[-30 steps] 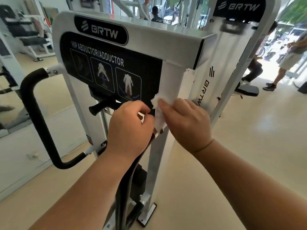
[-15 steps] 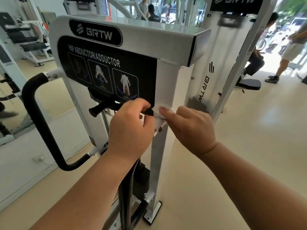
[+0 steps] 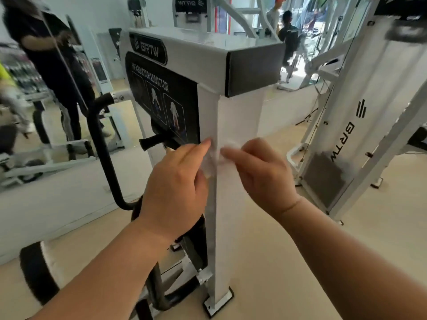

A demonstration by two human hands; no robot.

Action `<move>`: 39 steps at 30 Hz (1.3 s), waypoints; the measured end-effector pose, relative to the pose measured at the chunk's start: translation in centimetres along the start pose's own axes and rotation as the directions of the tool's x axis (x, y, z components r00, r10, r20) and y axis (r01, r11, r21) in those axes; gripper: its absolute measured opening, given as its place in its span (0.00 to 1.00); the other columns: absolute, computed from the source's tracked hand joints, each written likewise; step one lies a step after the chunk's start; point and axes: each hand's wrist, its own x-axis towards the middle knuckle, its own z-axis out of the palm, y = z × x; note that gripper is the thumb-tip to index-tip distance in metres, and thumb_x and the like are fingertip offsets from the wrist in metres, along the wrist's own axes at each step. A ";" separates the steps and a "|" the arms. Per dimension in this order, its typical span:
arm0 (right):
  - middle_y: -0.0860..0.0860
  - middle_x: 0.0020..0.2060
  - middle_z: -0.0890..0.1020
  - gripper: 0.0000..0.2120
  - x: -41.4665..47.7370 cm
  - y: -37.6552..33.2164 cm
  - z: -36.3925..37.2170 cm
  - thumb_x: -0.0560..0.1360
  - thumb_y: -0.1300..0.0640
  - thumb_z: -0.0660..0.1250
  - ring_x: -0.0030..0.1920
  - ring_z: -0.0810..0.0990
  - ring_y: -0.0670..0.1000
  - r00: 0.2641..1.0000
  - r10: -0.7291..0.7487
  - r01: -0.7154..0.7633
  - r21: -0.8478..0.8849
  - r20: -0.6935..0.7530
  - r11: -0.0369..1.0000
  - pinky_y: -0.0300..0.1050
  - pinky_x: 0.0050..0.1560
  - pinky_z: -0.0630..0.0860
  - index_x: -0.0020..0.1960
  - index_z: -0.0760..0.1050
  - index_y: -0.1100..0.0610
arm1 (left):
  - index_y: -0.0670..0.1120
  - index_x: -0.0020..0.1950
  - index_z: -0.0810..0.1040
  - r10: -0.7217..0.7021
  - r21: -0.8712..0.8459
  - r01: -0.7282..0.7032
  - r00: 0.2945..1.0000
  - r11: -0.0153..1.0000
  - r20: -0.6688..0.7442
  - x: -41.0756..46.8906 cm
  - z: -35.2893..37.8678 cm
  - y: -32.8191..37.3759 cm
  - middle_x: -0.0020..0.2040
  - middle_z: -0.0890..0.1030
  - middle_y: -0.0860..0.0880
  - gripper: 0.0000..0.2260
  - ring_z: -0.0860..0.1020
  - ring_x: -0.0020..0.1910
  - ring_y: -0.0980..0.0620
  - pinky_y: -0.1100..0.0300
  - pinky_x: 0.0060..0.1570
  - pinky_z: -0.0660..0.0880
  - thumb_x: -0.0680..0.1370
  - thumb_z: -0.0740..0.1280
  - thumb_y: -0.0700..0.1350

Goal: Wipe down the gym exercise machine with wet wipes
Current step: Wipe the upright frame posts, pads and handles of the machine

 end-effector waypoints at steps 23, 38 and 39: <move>0.51 0.44 0.81 0.07 0.9 -1.8 2.4 0.81 0.66 0.66 0.39 0.77 0.46 0.910 0.399 -0.316 0.440 -0.110 0.841 0.44 0.38 0.77 0.56 0.81 0.62 | 0.45 0.78 0.68 -0.131 0.100 0.131 0.991 0.986 0.000 -1.3 1.2 1.0 0.68 0.71 0.58 0.30 0.70 0.67 0.57 0.55 0.67 0.67 0.75 0.57 0.42; 0.54 0.40 0.80 0.12 -4.9 -1.4 3.9 0.83 0.57 0.61 0.33 0.77 0.55 0.958 0.275 -0.284 0.365 0.078 0.886 0.51 0.31 0.76 0.50 0.84 0.58 | 0.39 0.78 0.66 -0.015 0.295 0.016 1.000 0.955 -0.008 -1.3 1.8 0.6 0.65 0.78 0.42 0.29 0.75 0.61 0.43 0.49 0.59 0.71 0.75 0.57 0.37; 0.54 0.41 0.80 0.12 -4.6 -0.4 3.7 0.82 0.58 0.61 0.35 0.77 0.54 0.936 0.350 -0.340 0.376 0.046 0.862 0.50 0.34 0.76 0.50 0.83 0.58 | 0.38 0.77 0.66 -0.008 0.319 0.012 1.000 0.948 -0.011 -1.3 1.9 0.6 0.64 0.78 0.42 0.29 0.75 0.59 0.43 0.49 0.58 0.71 0.74 0.56 0.37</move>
